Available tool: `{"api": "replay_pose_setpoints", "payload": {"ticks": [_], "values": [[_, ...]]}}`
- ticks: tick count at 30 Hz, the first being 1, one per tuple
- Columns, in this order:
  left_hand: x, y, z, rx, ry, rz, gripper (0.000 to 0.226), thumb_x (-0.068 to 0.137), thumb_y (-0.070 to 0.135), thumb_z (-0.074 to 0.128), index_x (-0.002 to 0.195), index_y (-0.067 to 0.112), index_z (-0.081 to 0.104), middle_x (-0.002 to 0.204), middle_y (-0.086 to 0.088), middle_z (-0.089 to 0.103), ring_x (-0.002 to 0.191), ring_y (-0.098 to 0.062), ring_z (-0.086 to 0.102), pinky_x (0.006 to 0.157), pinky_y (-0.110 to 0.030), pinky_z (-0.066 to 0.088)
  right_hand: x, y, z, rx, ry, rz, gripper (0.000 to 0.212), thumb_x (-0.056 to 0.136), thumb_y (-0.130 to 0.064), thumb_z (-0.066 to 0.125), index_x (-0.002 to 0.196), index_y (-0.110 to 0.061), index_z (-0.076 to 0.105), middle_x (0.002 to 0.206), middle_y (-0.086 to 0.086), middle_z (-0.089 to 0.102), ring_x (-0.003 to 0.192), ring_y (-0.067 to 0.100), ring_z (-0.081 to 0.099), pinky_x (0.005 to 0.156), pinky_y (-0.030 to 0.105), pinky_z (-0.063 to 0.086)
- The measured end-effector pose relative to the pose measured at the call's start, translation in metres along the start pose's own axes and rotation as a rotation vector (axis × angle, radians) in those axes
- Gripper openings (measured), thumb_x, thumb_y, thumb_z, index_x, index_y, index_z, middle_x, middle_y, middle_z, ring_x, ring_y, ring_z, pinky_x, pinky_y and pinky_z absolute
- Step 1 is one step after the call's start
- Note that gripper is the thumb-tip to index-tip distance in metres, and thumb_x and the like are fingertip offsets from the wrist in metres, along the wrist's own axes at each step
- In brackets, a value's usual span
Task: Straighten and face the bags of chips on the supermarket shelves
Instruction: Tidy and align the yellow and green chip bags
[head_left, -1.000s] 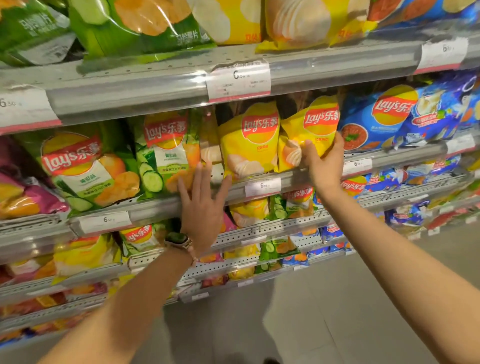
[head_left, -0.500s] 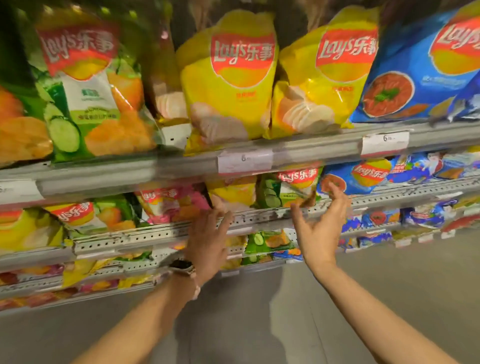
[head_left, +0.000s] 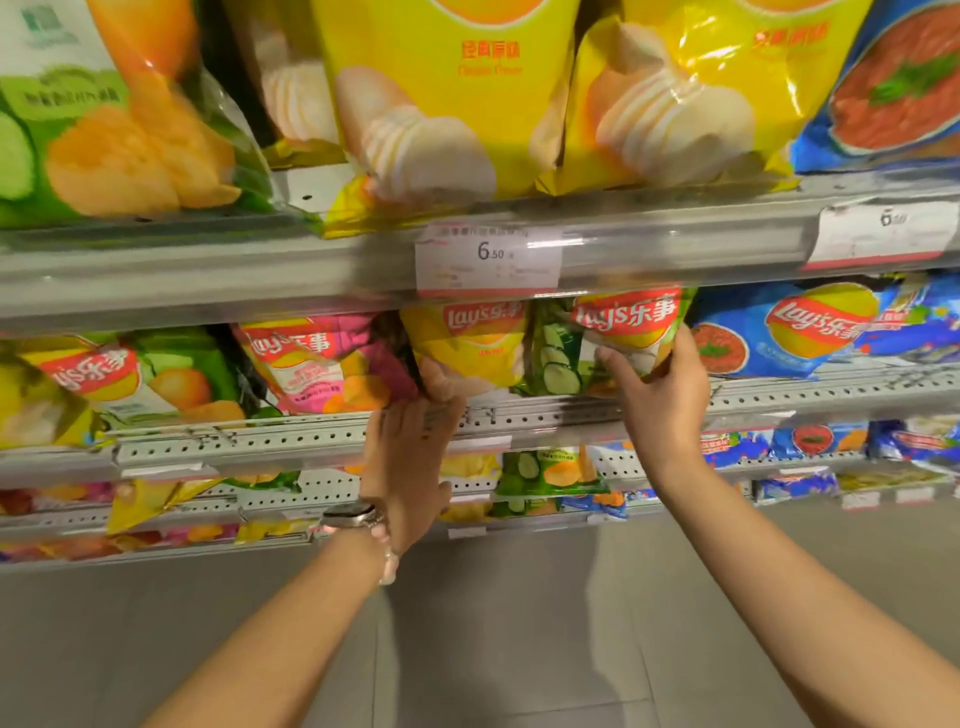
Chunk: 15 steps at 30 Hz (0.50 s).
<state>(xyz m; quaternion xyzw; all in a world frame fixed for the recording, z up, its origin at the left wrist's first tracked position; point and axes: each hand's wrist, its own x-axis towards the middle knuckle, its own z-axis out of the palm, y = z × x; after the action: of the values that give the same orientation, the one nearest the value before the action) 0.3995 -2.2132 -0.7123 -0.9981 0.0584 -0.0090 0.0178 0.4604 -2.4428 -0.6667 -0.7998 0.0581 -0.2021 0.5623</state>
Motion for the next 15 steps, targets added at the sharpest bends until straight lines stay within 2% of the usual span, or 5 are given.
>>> {"api": "replay_pose_setpoints", "payload": {"ticks": [2,6,10,12,15], "values": [[0.0,0.0,0.0,-0.008,-0.008,-0.003,0.092,0.074,0.045,0.066,0.151,0.03,0.018,0.136,-0.003,0.039,0.125,-0.026,0.034,0.106,-0.036,0.019,-0.003,0.001,0.001,0.005,-0.001,-0.019,0.03,0.078,-0.014,0.076,0.097,-0.021,0.054,0.083,-0.024,0.056,0.074,-0.018,0.054,0.066,0.001,0.038],[0.0,-0.001,0.0,-0.024,0.009,-0.01,0.088,0.074,0.043,0.065,0.15,0.029,0.023,0.135,-0.003,0.041,0.124,-0.026,0.035,0.106,-0.037,0.021,-0.009,0.002,0.002,0.026,-0.029,-0.077,0.029,0.079,-0.012,0.075,0.1,-0.023,0.057,0.088,-0.023,0.06,0.08,-0.012,0.057,0.072,0.006,0.043],[0.0,-0.002,0.0,-0.073,0.012,0.005,0.083,0.076,0.041,0.063,0.15,0.028,0.026,0.134,-0.003,0.044,0.125,-0.026,0.037,0.109,-0.038,0.021,-0.01,-0.001,0.0,0.059,-0.033,-0.09,0.026,0.08,-0.012,0.074,0.099,-0.022,0.06,0.089,-0.017,0.063,0.083,0.003,0.06,0.077,0.021,0.048],[0.0,-0.003,-0.003,-0.109,0.022,0.018,0.081,0.076,0.042,0.063,0.149,0.026,0.029,0.133,-0.004,0.046,0.124,-0.026,0.038,0.109,-0.036,0.023,-0.013,-0.007,0.0,0.093,-0.022,-0.104,0.025,0.081,-0.01,0.073,0.099,-0.02,0.06,0.09,-0.014,0.064,0.084,0.004,0.06,0.078,0.019,0.049],[-0.003,0.001,-0.017,-0.365,0.109,0.021,0.074,0.073,0.034,0.072,0.141,0.024,0.043,0.122,-0.002,0.054,0.115,-0.025,0.046,0.1,-0.034,0.033,-0.019,-0.016,-0.002,0.139,-0.005,-0.1,0.022,0.081,-0.01,0.073,0.098,-0.016,0.06,0.088,-0.013,0.063,0.081,0.001,0.06,0.075,0.018,0.05]]}}
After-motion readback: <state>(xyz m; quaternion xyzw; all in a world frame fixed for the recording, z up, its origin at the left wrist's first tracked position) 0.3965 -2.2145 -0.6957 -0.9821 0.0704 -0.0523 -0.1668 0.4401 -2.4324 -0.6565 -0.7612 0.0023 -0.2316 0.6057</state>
